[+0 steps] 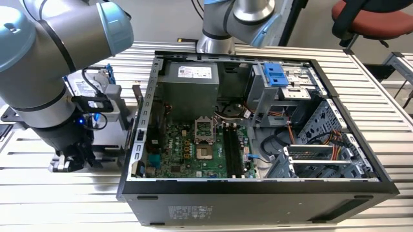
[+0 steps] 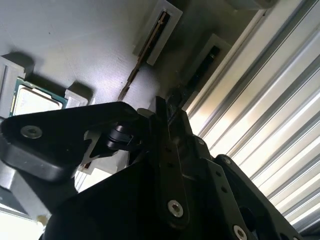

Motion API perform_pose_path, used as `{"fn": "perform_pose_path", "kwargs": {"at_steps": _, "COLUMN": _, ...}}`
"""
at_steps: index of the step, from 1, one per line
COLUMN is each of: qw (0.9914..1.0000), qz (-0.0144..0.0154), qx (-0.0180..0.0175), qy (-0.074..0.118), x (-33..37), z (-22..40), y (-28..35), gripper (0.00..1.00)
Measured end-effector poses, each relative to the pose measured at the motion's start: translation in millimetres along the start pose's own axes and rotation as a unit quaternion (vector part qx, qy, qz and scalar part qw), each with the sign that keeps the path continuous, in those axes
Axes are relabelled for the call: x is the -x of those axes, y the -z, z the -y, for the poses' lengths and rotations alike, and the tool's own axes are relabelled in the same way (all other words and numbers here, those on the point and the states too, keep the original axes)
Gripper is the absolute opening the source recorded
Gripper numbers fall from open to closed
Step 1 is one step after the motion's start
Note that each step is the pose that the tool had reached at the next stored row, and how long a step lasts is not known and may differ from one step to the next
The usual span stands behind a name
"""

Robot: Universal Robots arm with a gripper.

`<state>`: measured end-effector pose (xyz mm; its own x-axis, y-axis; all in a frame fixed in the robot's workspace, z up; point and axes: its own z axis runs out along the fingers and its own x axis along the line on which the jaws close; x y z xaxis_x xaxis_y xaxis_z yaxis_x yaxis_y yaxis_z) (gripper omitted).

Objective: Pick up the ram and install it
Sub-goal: 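Pick up the ram and move it above insertion slot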

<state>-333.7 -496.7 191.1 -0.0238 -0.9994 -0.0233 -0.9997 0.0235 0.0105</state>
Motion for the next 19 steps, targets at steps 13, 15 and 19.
{"fn": "perform_pose_path", "kwargs": {"at_steps": 13, "qw": 1.0, "qz": 0.0, "qx": 0.0, "qy": 0.0, "x": 0.0, "z": 0.0, "y": 0.0, "gripper": 0.0}}
{"fn": "perform_pose_path", "kwargs": {"at_steps": 15, "qw": 1.0, "qz": 0.0, "qx": 0.0, "qy": 0.0, "x": 0.0, "z": 0.0, "y": 1.6, "gripper": 0.0}}
{"fn": "perform_pose_path", "kwargs": {"at_steps": 19, "qw": 1.0, "qz": 0.0, "qx": 0.0, "qy": 0.0, "x": 0.2, "z": -0.1, "y": 8.8, "gripper": 0.0}}
